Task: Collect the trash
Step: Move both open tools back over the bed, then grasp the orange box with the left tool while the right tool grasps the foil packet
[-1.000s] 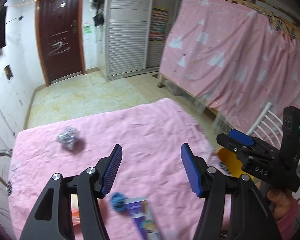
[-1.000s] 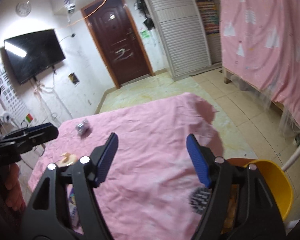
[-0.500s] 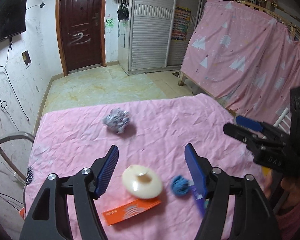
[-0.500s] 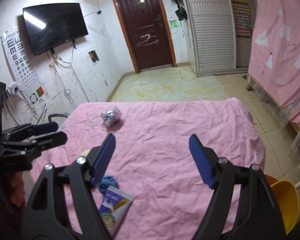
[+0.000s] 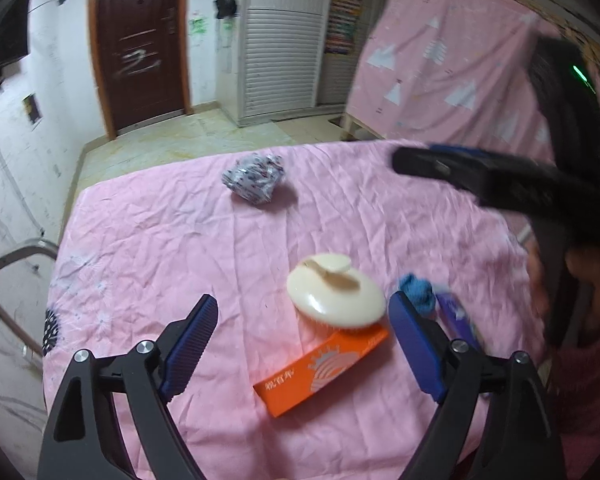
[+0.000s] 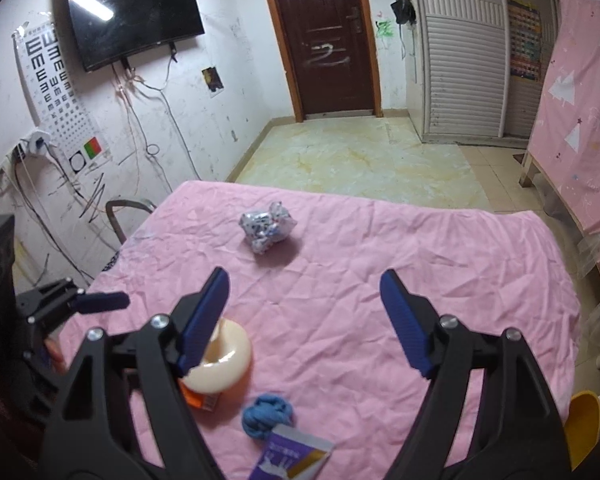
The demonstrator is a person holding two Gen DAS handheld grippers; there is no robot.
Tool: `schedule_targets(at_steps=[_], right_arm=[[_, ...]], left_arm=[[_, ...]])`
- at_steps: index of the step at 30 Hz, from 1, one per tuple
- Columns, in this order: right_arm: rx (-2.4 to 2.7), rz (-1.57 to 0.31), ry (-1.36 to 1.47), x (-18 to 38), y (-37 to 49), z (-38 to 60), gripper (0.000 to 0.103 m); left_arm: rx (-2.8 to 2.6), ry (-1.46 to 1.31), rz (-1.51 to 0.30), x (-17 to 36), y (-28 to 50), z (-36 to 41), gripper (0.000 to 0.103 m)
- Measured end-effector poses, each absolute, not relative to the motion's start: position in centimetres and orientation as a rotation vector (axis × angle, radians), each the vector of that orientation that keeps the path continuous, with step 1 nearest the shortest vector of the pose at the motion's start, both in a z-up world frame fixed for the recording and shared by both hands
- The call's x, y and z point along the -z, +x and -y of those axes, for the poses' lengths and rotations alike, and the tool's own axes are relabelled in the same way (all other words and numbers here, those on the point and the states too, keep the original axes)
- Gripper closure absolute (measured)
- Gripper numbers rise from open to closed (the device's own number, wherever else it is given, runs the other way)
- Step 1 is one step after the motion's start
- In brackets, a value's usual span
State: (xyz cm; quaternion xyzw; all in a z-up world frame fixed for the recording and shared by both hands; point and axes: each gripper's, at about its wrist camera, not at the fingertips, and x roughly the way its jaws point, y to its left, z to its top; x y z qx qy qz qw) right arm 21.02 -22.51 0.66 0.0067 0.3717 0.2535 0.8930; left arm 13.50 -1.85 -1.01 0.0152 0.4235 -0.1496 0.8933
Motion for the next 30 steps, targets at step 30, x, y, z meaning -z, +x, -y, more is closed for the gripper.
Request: schedule_targets(at_steps=[30], right_arm=[[-0.607,-0.957,-0.135,5.0,31.4,10.9,0.026]], left_arm=[[0.548,0.297,-0.903,5.6,13.8,3.9,0.051]])
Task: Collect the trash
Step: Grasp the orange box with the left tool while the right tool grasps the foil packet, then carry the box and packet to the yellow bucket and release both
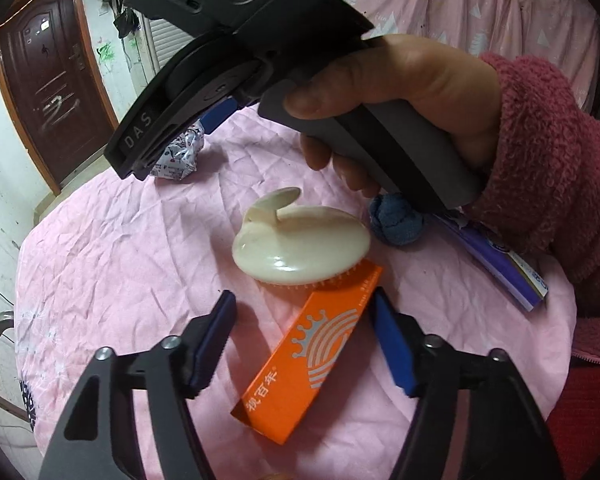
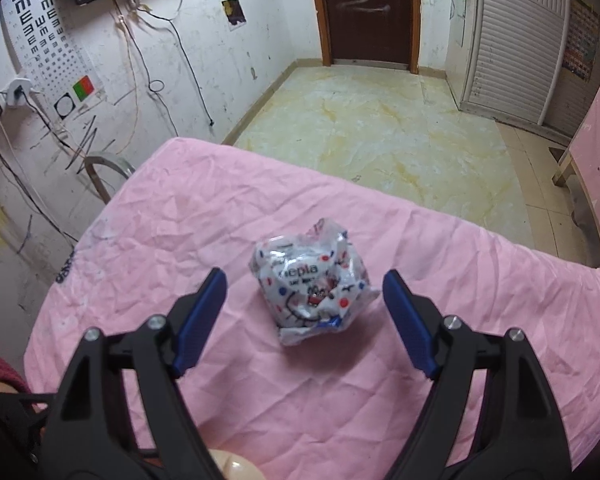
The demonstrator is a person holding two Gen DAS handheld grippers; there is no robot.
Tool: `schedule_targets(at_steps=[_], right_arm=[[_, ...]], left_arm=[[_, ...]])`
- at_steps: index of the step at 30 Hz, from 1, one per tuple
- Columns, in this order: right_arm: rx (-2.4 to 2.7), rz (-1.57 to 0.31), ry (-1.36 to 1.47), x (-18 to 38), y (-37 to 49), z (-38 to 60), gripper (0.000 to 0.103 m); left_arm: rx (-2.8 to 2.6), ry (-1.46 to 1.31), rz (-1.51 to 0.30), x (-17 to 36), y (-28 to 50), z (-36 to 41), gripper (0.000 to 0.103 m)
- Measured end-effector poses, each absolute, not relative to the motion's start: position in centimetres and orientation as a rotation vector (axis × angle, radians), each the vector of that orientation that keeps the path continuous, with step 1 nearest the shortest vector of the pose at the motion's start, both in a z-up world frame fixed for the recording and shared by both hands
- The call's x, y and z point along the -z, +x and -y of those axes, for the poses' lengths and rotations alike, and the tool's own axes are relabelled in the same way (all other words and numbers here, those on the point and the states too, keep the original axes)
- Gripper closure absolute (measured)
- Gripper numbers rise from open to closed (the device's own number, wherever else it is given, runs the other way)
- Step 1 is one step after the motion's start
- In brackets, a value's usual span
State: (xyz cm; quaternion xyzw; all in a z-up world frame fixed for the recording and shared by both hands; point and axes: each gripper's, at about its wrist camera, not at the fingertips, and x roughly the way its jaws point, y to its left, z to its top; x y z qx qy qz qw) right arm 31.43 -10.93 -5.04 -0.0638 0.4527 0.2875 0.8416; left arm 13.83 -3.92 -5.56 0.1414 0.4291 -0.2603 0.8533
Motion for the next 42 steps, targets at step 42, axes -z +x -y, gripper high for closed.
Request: schedule_targets(at_steps=[42], right_arm=[[-0.514,-0.761,0.055,-3.2,22.3,26.8,0.064]], left_arm=[[0.484,0.249,-0.746,-0.9,6.9,7.4,0.090]])
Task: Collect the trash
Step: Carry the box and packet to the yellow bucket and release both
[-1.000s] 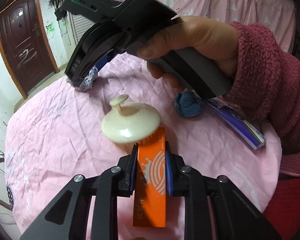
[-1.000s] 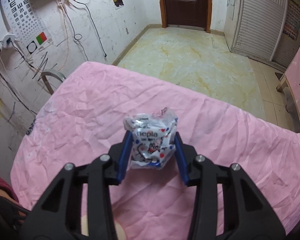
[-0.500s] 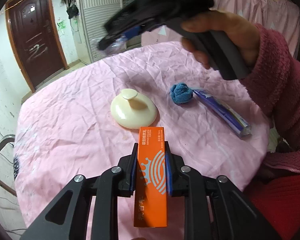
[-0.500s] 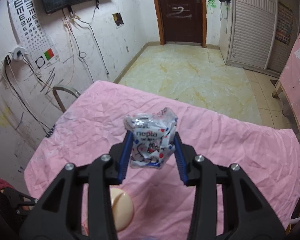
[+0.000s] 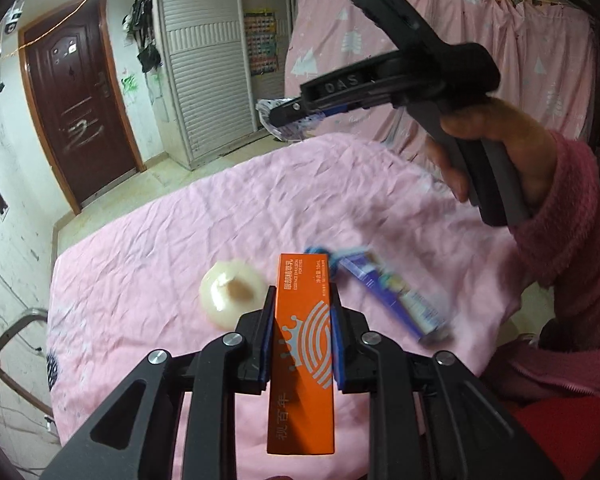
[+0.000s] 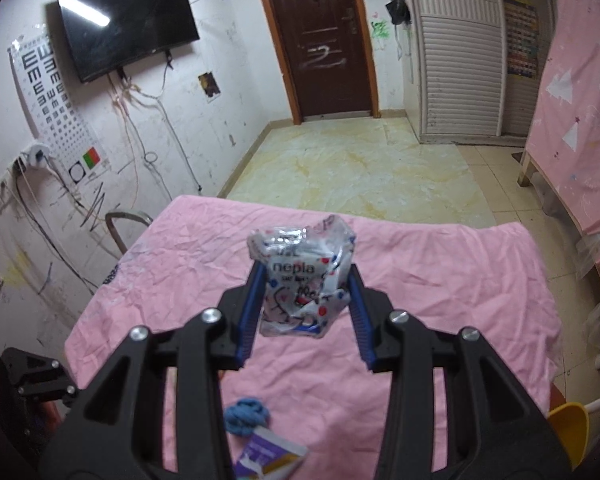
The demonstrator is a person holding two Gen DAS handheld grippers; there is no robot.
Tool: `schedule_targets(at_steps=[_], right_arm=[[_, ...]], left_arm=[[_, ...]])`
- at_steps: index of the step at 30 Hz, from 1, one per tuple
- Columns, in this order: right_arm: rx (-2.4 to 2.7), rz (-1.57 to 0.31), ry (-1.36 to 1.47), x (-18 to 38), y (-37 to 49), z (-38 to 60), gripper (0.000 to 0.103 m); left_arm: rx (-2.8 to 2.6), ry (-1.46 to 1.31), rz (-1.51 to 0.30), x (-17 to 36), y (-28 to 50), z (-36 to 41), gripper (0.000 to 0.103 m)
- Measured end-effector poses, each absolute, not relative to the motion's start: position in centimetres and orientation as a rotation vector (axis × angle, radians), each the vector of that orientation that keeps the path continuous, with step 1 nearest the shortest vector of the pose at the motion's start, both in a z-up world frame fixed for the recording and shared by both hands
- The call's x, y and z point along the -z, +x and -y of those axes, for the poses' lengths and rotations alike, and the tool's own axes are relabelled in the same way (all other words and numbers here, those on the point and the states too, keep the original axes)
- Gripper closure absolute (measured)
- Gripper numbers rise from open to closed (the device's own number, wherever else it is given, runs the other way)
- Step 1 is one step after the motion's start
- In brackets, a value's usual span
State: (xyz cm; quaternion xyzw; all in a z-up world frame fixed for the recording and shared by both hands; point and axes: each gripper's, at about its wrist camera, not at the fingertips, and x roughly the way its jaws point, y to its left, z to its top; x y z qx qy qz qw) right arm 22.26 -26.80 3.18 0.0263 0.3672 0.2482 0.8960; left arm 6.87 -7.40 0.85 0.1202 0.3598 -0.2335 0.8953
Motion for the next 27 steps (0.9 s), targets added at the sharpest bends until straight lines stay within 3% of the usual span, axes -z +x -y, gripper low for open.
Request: schedule_targets(at_steps=[27], right_arm=[[-0.189,-0.676,0.329,-0.7,14.1,50.8,0.064]], left_arm=[[0.802,0.408,-0.686,-1.6,4.9,27.7,0.090]])
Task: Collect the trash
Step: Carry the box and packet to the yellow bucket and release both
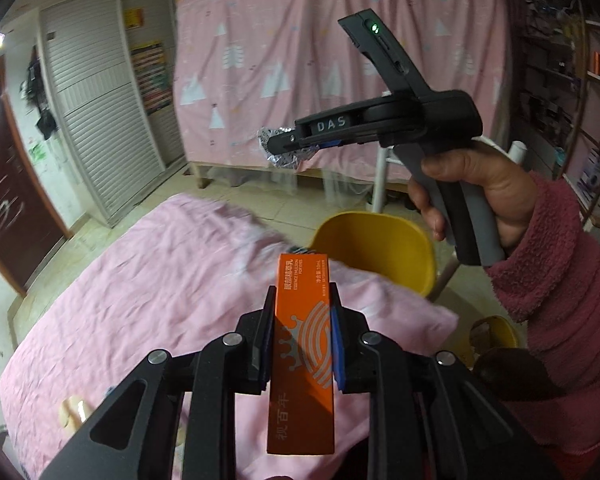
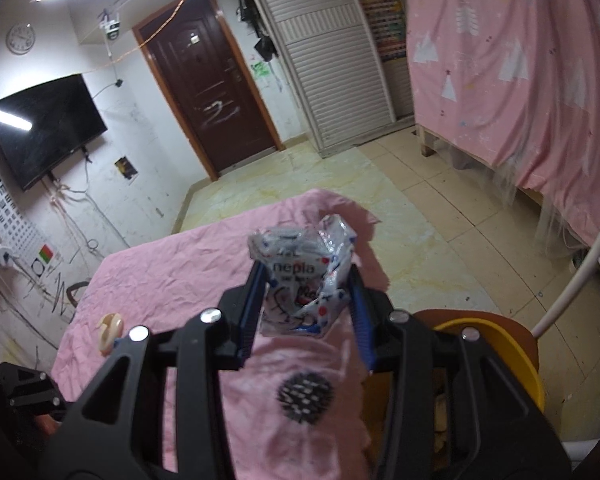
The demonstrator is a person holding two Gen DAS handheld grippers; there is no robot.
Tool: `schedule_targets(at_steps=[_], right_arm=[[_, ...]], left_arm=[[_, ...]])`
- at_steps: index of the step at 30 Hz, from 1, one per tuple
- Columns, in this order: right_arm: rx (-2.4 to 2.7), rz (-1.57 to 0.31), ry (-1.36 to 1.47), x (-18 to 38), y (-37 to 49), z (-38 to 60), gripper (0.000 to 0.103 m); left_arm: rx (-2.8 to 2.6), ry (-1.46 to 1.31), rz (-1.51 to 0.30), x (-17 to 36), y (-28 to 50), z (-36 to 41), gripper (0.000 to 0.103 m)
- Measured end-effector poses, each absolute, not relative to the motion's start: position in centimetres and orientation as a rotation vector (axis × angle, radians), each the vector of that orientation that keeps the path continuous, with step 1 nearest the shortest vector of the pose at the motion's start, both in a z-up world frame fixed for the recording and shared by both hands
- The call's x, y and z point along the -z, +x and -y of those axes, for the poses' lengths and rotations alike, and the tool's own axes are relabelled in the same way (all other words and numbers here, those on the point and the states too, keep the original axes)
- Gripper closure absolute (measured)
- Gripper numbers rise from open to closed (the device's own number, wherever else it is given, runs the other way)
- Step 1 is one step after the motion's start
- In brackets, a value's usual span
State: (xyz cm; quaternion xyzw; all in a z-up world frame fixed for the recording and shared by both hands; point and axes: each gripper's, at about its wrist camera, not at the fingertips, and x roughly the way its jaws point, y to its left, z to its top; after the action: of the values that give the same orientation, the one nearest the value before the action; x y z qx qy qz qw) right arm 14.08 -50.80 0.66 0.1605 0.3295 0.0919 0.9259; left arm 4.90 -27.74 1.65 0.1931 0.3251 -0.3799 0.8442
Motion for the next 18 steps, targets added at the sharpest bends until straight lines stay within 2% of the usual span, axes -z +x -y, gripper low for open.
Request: schedule_targets(at_steps=[18], right_arm=[[-0.035,-0.658,0.467,3.7,9.1,61.8,0.064]], left_arm=[[0.942,0.445,-0.748,0.6,4.8,40.0,0.090]])
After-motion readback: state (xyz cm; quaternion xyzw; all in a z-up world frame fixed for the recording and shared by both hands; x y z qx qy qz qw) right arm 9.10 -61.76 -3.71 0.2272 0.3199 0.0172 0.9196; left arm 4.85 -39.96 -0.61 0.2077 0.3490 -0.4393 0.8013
